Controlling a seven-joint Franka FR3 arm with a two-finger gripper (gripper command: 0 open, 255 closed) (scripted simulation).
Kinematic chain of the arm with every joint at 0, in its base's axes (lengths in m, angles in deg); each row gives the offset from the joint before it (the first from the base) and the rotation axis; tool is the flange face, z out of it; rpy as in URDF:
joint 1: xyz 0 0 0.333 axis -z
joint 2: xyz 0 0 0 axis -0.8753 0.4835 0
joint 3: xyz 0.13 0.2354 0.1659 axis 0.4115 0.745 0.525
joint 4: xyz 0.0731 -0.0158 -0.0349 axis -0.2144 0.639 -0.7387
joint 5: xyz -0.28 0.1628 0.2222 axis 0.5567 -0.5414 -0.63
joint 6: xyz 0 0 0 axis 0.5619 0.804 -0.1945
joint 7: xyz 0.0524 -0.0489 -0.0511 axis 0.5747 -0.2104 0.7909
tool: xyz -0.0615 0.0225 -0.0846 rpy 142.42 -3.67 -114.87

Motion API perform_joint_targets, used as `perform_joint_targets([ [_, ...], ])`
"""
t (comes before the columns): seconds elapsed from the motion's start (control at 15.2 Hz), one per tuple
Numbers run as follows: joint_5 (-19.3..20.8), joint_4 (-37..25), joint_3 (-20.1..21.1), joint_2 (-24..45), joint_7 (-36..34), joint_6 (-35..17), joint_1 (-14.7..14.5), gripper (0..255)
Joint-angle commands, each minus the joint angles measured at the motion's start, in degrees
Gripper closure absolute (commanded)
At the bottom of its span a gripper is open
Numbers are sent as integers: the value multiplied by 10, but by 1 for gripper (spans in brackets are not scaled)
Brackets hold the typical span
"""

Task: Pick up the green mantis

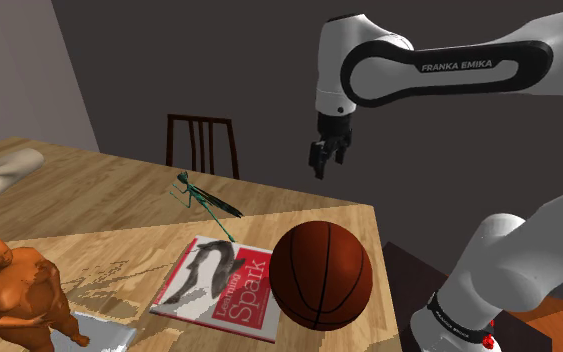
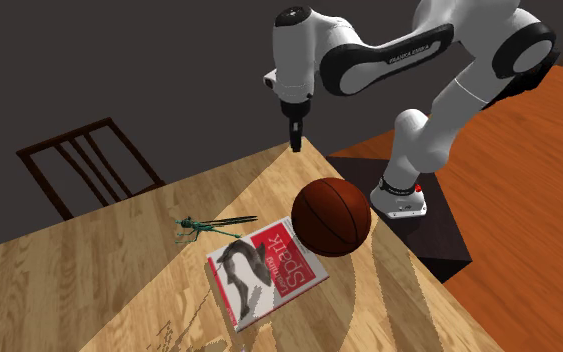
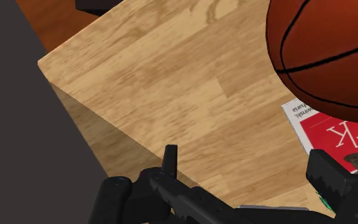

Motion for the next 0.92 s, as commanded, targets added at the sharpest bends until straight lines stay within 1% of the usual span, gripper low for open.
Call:
perform_joint_targets([
  [0.0,9,-30,17,40,-19,-15,-3,0],
  [0.4,52,-125,67,152,-86,-37,-18,0],
  [0.66,95,-203,95,234,-131,-37,-35,0],
  [0.86,134,-271,110,300,-163,-28,-54,0],
])
